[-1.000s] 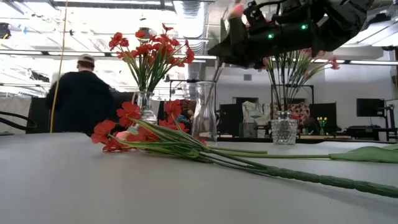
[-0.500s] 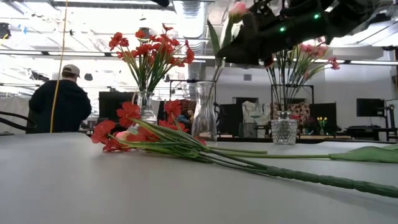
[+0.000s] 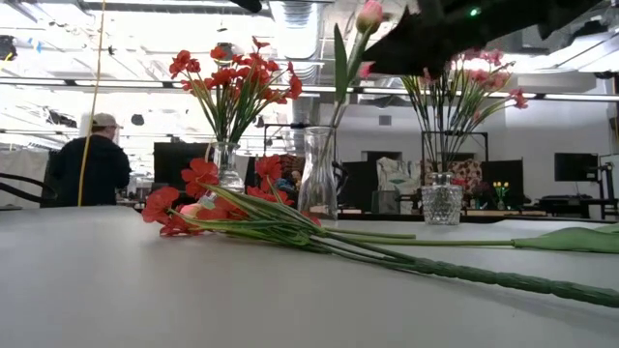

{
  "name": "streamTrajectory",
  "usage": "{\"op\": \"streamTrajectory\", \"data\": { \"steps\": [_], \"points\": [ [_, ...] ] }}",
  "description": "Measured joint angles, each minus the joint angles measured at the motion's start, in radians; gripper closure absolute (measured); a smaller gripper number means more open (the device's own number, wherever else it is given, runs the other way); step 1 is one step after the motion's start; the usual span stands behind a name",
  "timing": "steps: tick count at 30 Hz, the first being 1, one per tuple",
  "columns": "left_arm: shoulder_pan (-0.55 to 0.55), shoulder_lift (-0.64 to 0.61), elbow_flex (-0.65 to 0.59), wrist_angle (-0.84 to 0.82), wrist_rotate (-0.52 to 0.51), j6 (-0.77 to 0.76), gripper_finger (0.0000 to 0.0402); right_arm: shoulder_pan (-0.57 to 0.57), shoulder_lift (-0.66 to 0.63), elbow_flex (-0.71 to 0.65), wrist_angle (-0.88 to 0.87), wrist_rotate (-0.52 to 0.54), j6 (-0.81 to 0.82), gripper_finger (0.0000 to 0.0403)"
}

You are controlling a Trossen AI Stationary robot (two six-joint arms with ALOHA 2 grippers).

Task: Sort flowers into vase by color
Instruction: Put the red flower into the top left transparent vase

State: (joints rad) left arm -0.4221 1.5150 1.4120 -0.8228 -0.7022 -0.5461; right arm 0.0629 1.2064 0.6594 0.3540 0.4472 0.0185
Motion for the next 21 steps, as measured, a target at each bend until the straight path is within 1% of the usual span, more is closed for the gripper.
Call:
{"op": "streamTrajectory", "data": {
  "steps": [8, 11, 16, 19, 21],
  "points": [
    [0.0, 0.0, 0.0, -0.017, 0.02, 0.005, 0.0273, 0.06, -0.114, 0.0, -0.132, 0.0, 0.0, 0.0147],
    [0.0, 0.0, 0.0, -0.021, 0.047, 0.003, 0.0273, 0.093, -0.145, 0.0, -0.155, 0.0, 0.021, 0.0147],
    [0.0, 0.0, 0.0, -0.023, 0.096, 0.002, 0.0273, 0.17, -0.161, 0.0, -0.178, 0.0, 0.068, 0.0147],
    [0.0, 0.0, 0.0, -0.027, 0.096, 0.002, 0.0273, 0.222, -0.157, 0.0, -0.179, 0.0, 0.076, 0.0147],
    [0.0, 0.0, 0.0, -0.027, 0.096, 0.002, 0.0273, 0.253, -0.154, 0.0, -0.183, -0.001, 0.114, 0.0147]
  ]
}}
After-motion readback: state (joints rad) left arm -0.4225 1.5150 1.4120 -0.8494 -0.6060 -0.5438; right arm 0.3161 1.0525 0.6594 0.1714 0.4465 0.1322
